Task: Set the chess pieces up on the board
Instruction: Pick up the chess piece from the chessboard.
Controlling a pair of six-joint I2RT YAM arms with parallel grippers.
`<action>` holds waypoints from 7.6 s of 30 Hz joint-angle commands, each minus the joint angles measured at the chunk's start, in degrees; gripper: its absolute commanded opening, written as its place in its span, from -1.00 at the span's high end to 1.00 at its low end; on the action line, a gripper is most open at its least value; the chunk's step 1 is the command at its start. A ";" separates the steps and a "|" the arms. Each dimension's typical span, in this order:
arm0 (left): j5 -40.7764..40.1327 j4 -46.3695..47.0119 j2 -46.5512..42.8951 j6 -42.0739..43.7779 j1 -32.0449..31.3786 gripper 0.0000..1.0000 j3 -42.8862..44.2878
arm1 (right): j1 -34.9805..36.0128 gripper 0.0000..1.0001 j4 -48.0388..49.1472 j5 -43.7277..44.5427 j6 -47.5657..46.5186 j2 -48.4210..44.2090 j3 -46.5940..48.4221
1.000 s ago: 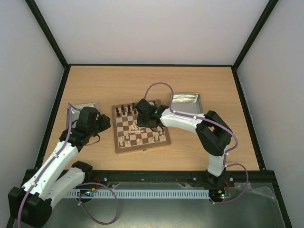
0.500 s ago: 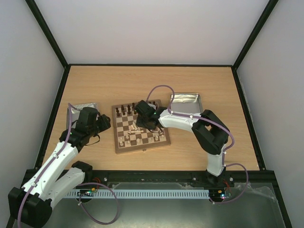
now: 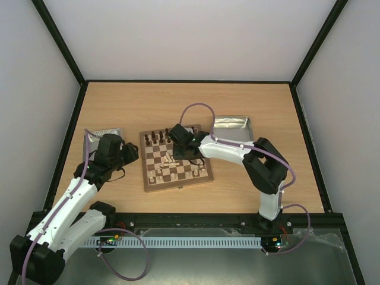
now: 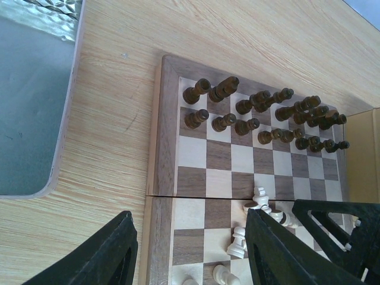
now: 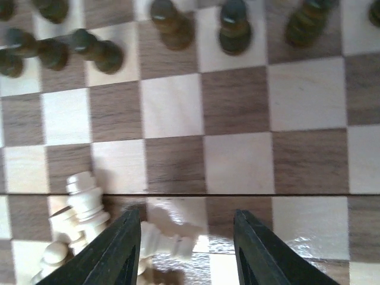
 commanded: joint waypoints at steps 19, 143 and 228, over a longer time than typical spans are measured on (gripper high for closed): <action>0.07 0.06 -0.10 0.90 0.44 -0.04 -0.57 | 0.09 0.33 -4.06 -5.34 -19.42 1.97 3.62; 19.70 74.56 3.21 -61.47 -8.65 -0.98 -17.01 | -4.30 0.81 27.16 -36.37 -23.50 -31.71 -15.11; 16.46 71.06 1.19 -66.96 -12.40 0.89 -17.88 | -4.31 0.83 30.96 -32.45 -14.45 -29.64 -14.34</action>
